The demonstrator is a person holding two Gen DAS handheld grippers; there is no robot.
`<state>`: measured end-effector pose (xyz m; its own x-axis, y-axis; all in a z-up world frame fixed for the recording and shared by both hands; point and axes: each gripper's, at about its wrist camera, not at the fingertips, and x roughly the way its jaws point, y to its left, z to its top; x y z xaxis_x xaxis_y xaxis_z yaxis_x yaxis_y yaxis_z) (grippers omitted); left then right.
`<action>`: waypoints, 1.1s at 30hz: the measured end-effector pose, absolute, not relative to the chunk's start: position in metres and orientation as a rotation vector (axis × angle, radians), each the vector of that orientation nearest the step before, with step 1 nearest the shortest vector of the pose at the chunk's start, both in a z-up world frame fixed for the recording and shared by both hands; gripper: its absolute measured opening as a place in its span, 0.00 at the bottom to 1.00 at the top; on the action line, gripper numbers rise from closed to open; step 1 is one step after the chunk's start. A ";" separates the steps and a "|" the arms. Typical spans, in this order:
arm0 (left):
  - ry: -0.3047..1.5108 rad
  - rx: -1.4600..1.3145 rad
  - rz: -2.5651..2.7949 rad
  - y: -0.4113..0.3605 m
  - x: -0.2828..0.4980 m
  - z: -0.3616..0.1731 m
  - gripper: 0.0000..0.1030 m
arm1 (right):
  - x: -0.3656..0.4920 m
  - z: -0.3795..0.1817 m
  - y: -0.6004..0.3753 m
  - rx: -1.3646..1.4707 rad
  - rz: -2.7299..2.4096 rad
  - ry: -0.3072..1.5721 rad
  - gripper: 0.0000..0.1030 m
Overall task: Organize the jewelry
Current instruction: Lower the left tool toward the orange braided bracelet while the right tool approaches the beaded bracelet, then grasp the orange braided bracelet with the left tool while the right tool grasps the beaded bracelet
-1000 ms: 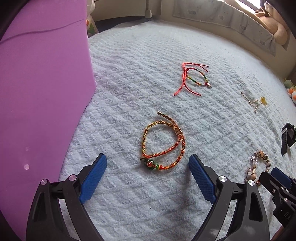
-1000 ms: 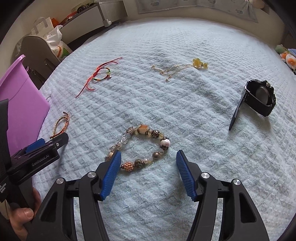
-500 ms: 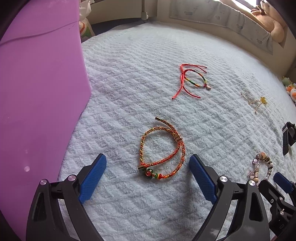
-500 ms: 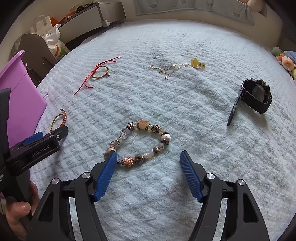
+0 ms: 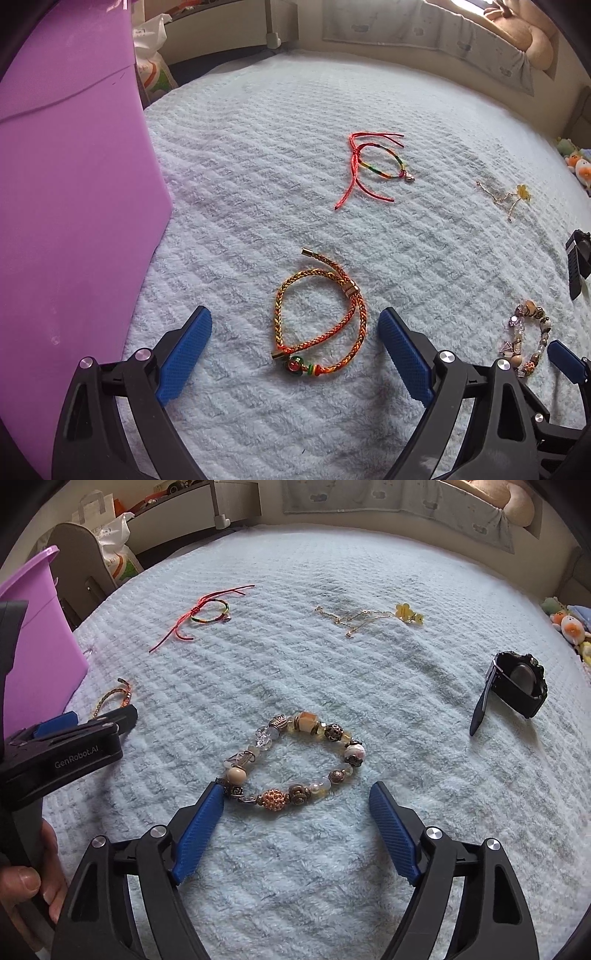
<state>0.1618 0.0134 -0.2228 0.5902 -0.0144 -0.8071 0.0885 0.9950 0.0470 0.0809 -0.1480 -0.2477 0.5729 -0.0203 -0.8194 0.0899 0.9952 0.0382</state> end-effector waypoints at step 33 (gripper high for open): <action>0.939 0.144 -0.146 -0.001 0.168 -0.227 0.63 | 0.104 -0.253 -0.143 0.048 -0.105 0.938 0.76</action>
<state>0.1683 -0.0006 -0.2274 0.5820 -0.0616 -0.8109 0.1869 0.9806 0.0597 0.1036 -0.1426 -0.2531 0.5867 -0.0688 -0.8069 0.1105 0.9939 -0.0043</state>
